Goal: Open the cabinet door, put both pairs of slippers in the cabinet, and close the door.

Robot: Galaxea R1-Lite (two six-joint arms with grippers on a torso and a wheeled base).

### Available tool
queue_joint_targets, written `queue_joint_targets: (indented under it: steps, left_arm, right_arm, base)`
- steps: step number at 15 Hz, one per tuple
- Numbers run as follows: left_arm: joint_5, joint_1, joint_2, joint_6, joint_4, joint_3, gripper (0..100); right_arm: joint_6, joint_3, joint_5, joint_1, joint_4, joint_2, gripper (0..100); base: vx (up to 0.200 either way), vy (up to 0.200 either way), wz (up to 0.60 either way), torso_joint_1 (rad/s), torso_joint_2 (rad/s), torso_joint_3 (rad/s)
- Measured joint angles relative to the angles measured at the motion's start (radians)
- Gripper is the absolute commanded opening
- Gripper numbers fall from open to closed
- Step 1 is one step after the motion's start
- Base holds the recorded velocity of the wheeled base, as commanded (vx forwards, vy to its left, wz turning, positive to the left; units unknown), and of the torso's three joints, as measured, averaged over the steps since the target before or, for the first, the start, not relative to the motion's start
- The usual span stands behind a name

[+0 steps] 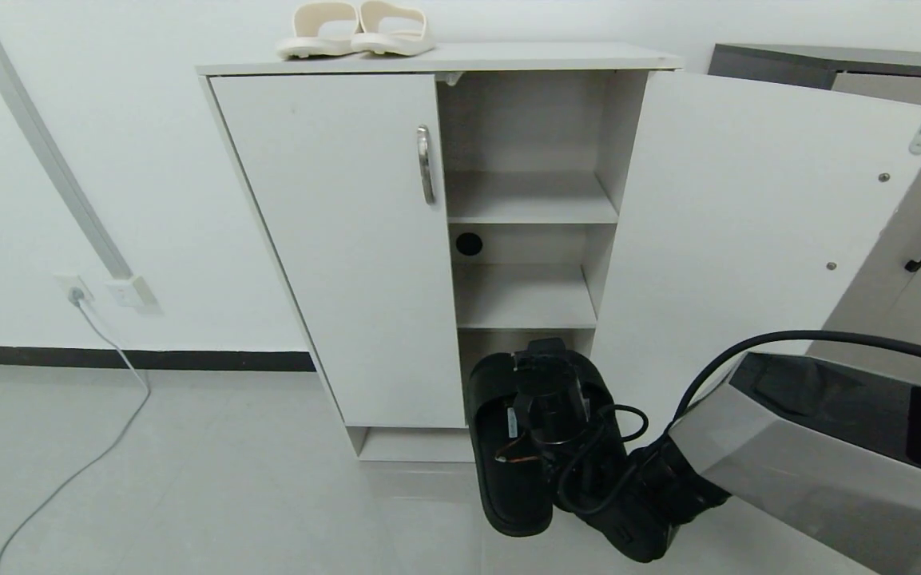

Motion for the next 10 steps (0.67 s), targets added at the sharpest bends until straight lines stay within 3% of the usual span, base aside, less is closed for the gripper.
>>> queue_joint_targets:
  steps: [10]
  left_arm:
    - [0.000, 0.000, 0.000, 0.001, 0.000, 0.000, 0]
  right_arm:
    - [-0.003, -0.142, -0.067, -0.004, 0.094, 0.040, 0]
  base:
    - [0.000, 0.000, 0.00, 0.003, 0.00, -0.196]
